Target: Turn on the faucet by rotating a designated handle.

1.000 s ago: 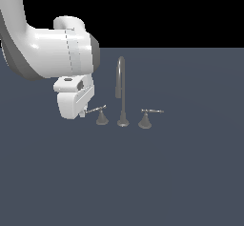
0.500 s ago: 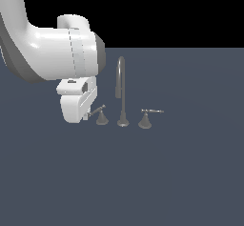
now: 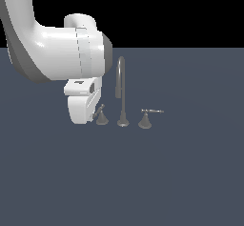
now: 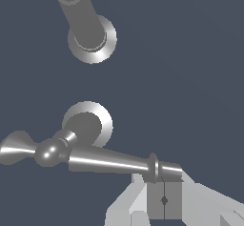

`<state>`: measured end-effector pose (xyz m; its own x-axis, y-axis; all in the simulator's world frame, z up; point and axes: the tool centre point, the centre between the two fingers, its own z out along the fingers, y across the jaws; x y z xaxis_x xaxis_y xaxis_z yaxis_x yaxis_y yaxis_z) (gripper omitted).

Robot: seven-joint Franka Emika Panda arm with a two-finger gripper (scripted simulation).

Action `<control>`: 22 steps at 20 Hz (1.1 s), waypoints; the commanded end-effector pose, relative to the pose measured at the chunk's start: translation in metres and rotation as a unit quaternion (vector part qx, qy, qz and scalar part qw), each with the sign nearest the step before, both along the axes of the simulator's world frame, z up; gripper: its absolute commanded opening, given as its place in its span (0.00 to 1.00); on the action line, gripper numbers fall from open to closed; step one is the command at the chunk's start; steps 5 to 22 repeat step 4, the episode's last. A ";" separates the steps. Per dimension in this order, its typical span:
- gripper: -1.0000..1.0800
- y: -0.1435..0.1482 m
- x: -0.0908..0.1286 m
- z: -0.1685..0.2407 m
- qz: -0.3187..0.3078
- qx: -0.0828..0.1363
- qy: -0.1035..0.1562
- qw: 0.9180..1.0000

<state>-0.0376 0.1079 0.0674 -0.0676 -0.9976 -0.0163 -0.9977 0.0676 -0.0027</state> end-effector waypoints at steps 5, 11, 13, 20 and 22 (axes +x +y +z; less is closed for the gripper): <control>0.00 -0.057 0.008 -0.002 -0.029 -0.008 0.002 1.000; 0.00 -0.057 0.008 -0.002 -0.029 -0.008 0.002 1.000; 0.00 -0.057 0.008 -0.002 -0.029 -0.008 0.002 1.000; 0.00 -0.057 0.008 -0.002 -0.029 -0.008 0.002 1.000; 0.00 -0.057 0.008 -0.002 -0.029 -0.008 0.002 1.000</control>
